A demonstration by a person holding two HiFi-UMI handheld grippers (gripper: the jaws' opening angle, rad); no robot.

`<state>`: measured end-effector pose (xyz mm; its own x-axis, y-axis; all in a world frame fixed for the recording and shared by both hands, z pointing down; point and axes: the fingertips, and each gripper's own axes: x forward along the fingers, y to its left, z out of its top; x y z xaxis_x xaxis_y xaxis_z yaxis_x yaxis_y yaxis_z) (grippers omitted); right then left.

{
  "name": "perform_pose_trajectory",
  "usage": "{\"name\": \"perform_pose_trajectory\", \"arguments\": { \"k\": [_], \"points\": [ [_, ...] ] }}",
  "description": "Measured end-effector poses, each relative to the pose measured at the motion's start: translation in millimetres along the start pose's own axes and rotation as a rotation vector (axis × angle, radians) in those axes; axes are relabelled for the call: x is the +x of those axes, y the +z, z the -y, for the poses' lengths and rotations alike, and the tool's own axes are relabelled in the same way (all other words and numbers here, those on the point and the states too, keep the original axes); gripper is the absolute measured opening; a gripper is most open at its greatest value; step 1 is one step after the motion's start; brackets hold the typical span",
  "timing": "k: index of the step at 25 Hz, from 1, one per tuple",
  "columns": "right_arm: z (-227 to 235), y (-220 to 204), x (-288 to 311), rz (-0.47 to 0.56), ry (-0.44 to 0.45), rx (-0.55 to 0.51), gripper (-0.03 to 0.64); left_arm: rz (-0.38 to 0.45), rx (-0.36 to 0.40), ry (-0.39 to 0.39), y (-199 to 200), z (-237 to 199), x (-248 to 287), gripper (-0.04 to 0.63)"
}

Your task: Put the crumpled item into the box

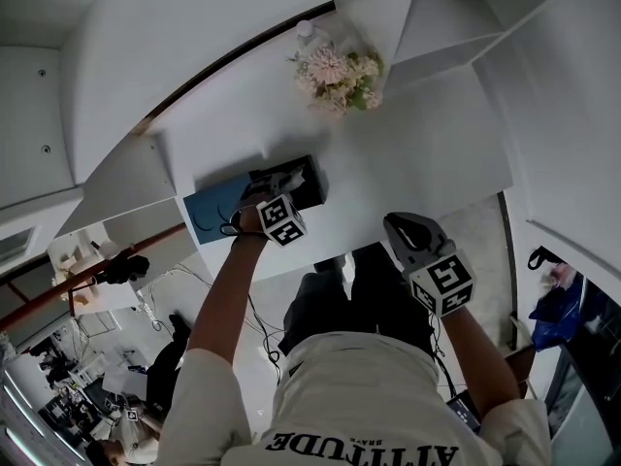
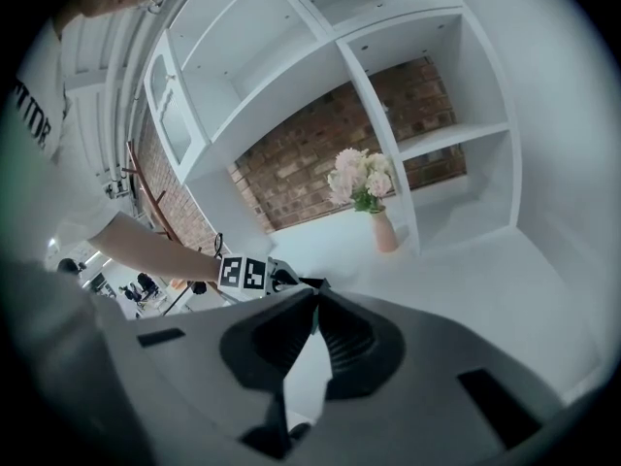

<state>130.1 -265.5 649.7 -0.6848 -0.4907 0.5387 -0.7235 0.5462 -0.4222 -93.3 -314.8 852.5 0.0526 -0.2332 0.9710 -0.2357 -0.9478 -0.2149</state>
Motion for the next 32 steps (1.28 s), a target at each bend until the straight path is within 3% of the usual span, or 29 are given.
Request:
{"name": "perform_pose_trajectory", "arguments": {
  "k": [5,12,18,24,32],
  "points": [
    [6,0,2,-0.004,-0.003,0.004,0.037,0.02,-0.081,-0.145,3,20,3,0.226],
    [3,7,6,0.003,0.012,-0.008,0.037,0.077,-0.19,-0.184,6,17,-18,0.278],
    [-2,15,7,0.01,0.024,-0.034,0.037,0.088,-0.245,-0.147,-3,11,-33,0.278],
    [-15,25,8,0.02,0.049,-0.076,0.037,0.189,-0.368,-0.079,-3,5,-68,0.275],
    [-57,33,9,0.023,0.103,-0.148,0.037,0.354,-0.59,0.022,-16,13,-140,0.15]
  ]
}}
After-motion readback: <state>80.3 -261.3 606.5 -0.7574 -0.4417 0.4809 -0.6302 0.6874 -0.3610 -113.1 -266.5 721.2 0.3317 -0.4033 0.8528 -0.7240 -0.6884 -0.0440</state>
